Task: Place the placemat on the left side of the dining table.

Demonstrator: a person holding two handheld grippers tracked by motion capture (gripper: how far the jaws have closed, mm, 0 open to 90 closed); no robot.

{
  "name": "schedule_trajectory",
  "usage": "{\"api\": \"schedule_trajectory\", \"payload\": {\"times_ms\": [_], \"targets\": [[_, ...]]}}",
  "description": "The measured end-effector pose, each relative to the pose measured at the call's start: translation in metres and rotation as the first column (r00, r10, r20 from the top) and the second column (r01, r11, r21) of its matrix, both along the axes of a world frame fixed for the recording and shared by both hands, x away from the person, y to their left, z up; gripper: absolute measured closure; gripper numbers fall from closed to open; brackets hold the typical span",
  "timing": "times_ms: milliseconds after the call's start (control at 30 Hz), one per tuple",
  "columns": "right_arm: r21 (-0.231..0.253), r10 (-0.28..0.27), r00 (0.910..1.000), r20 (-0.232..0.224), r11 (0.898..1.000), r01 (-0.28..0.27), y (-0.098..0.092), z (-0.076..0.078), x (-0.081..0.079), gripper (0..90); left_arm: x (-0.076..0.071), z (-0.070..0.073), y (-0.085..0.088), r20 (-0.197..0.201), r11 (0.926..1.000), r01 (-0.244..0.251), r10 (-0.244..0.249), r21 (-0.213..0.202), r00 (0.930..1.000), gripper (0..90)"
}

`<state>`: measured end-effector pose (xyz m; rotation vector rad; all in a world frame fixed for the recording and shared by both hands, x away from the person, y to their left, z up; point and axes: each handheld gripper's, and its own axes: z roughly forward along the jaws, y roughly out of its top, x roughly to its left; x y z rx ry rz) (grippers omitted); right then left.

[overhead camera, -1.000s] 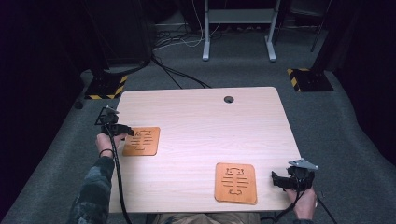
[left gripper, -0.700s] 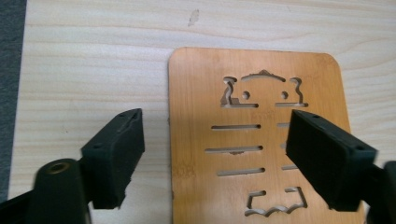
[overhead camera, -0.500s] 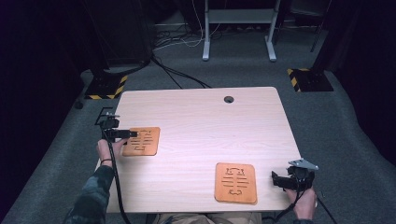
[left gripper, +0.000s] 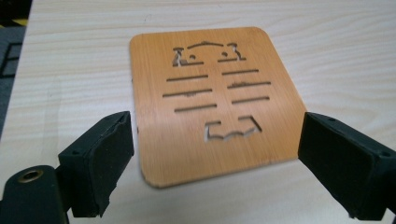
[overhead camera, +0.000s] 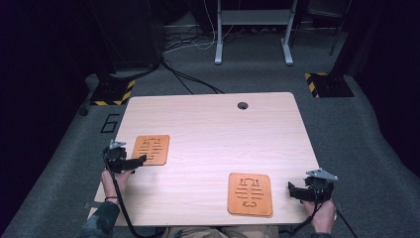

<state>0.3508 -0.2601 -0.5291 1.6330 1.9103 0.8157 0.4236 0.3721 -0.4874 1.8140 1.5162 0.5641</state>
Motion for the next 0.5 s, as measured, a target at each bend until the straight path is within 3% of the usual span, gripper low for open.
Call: {"api": "schedule_trajectory", "payload": {"times_ms": [67, 233, 400, 500], "targets": [[-0.002, 0.003, 1.0000, 0.003, 1.000, -0.003, 0.000, 0.000, 0.000, 0.8, -0.010, -0.006, 0.000, -0.002, 1.0000, 0.007, -0.007, -0.003, 1.0000, 9.3], [-0.002, 0.003, 1.0000, 0.002, 1.000, -0.003, 0.000, 0.000, 0.000, 0.8, -0.031, -0.024, -0.002, 0.020, 0.9988, 0.003, -0.004, 0.050, 0.9998, 8.7], [0.000, -0.001, 1.0000, 0.000, 1.000, 0.001, 0.000, 0.000, 0.000, 0.8, -0.042, -0.041, -0.001, 0.010, 0.9969, -0.006, 0.005, 0.078, 0.9999, 7.9], [-0.004, 0.005, 1.0000, 0.005, 1.000, -0.005, -0.001, 0.000, 0.000, 0.8, -0.045, -0.044, -0.001, 0.010, 0.9959, -0.012, 0.011, 0.090, 0.9999, 7.3]]}}
